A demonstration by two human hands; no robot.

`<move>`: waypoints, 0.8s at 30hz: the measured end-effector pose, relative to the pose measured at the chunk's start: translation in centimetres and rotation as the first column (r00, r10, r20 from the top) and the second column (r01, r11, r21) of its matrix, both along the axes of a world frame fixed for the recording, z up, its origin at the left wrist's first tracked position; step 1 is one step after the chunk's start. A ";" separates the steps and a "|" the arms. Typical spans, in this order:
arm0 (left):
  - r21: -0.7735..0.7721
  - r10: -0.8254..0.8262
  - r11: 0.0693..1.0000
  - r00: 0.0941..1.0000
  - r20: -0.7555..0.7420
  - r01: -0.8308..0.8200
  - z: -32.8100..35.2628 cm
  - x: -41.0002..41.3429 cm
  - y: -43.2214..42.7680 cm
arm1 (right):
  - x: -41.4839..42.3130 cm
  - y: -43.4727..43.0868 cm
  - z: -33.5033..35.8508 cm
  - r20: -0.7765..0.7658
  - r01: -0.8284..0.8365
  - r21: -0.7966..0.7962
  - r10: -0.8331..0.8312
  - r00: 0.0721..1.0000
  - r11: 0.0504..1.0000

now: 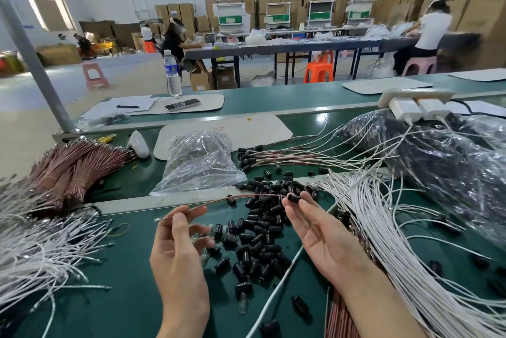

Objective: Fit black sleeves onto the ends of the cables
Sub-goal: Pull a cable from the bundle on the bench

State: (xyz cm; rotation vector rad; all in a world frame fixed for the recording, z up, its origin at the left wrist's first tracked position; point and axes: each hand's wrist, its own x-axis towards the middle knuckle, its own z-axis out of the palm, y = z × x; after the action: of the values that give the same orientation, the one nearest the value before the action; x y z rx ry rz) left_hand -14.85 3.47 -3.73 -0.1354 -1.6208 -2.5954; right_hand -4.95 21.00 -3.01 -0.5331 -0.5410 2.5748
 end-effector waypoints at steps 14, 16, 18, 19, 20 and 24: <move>-0.174 -0.009 0.985 0.996 -0.090 -0.007 -0.4 0.0 0.0 | 0.2 -0.4 0.5 -0.069 -0.015 0.094 0.022 0.997 0.995; -0.177 -0.018 0.984 0.996 -0.083 0.003 -0.3 -0.1 0.0 | 0.2 -0.4 0.6 -0.076 -0.021 0.139 0.032 0.997 0.990; -0.143 -0.043 0.989 0.998 -0.044 0.037 -0.3 -0.2 -0.1 | 0.2 -0.5 0.5 -0.064 -0.037 0.198 0.051 0.997 0.980; -0.111 -0.063 0.992 0.998 -0.022 0.060 -0.2 -0.2 -0.3 | 0.2 -0.5 0.5 -0.057 -0.046 0.222 0.060 0.997 0.974; -0.082 -0.080 0.994 0.997 -0.008 0.079 -0.2 -0.3 -0.4 | 0.2 -0.6 0.4 -0.052 -0.057 0.242 0.072 0.996 0.969; -0.064 -0.072 0.995 0.997 -0.001 0.071 -0.3 -0.5 -0.6 | 0.4 -0.6 0.3 -0.059 -0.108 0.307 0.133 0.989 0.946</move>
State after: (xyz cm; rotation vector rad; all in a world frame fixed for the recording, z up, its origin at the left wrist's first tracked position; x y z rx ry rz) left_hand -15.38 2.90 -4.05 -0.2058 -1.7302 -2.5936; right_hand -4.59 20.44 -2.66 -0.2983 -0.9466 2.5447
